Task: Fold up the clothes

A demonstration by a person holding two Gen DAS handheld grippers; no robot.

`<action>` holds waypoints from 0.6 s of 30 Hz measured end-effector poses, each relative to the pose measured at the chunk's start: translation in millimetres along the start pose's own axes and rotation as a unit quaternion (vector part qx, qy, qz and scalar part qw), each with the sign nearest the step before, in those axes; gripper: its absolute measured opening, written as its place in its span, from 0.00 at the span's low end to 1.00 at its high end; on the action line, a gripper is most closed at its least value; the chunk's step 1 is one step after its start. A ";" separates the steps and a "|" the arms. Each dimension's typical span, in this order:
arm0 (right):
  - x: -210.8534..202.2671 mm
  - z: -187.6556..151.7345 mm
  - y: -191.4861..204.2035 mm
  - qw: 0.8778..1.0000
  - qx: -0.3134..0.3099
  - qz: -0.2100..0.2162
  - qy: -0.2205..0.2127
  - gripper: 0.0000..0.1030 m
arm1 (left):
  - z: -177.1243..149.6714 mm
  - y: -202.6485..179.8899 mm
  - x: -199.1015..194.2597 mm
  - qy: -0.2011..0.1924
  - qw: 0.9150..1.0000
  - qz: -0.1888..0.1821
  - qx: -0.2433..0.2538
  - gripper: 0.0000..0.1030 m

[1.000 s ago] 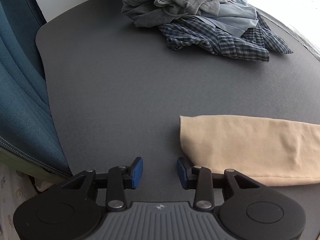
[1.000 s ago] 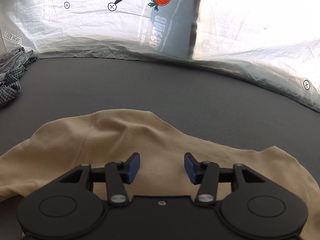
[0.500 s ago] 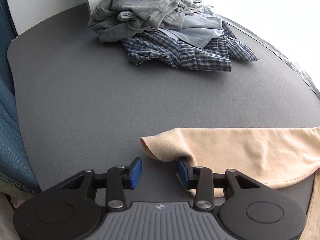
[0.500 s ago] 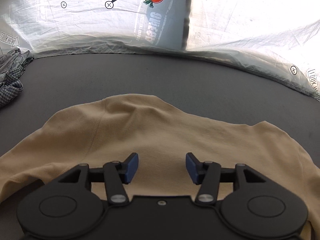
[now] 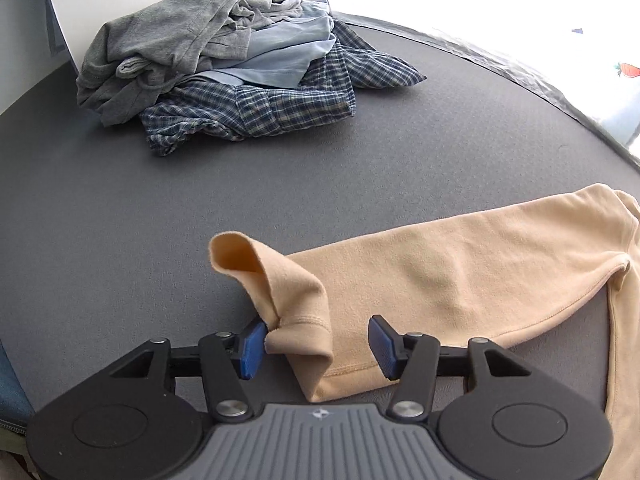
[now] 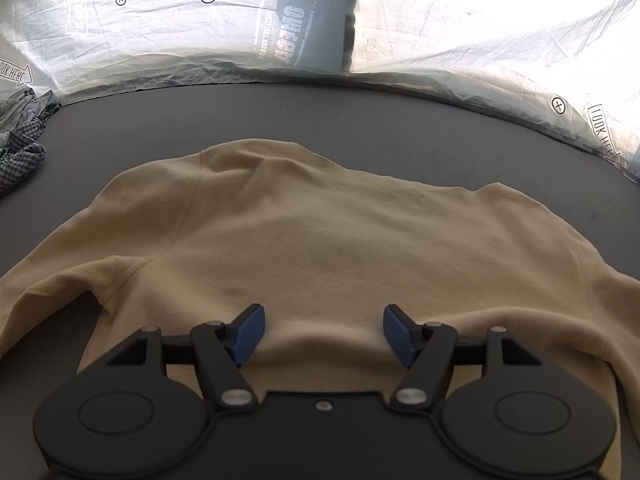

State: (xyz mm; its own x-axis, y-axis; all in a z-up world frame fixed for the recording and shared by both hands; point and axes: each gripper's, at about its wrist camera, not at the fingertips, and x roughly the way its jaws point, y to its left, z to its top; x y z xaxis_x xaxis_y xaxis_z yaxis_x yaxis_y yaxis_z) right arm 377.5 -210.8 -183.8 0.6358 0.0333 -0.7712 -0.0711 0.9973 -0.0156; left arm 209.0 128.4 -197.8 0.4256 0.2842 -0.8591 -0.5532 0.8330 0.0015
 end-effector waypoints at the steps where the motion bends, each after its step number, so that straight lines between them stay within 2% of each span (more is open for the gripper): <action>1: 0.2 -0.3 -0.6 1.000 0.002 0.000 -0.001 0.67 | -1.0 5.4 -1.8 0.001 1.000 0.001 -0.013 0.48; 2: 0.3 -0.9 -0.8 1.000 0.002 0.000 -0.002 0.68 | -2.0 10.9 -3.5 0.002 1.000 0.001 -0.026 0.38; 4: 0.5 -2.1 -1.2 1.000 0.001 -0.001 -0.005 0.70 | -4.5 26.2 -9.4 0.004 0.998 0.005 -0.057 0.24; 9: 1.5 -4.0 -3.0 1.000 0.005 -0.004 -0.009 0.74 | -14.6 59.8 -23.7 0.002 0.991 0.031 -0.130 0.23; 11: 2.0 -4.8 -4.0 1.000 0.006 -0.005 -0.011 0.76 | -16.9 64.4 -28.4 -0.006 0.989 0.069 -0.133 0.22; 15: 2.7 -6.6 -4.9 1.000 0.008 -0.007 -0.014 0.79 | -18.5 73.3 -34.7 -0.022 0.987 0.110 -0.116 0.22; 18: 2.7 -6.2 -5.0 1.000 0.010 -0.009 -0.013 0.80 | -19.8 79.2 -30.7 -0.007 0.987 0.085 -0.134 0.24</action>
State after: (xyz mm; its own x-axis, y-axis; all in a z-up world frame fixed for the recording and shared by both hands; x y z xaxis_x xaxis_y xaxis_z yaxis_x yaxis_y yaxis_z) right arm 374.8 -216.2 -189.7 0.6559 0.0167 -0.7547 -0.0441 0.9989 -0.0162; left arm 137.9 176.2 -181.4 0.3191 0.4185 -0.8503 -0.7862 0.6179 0.0090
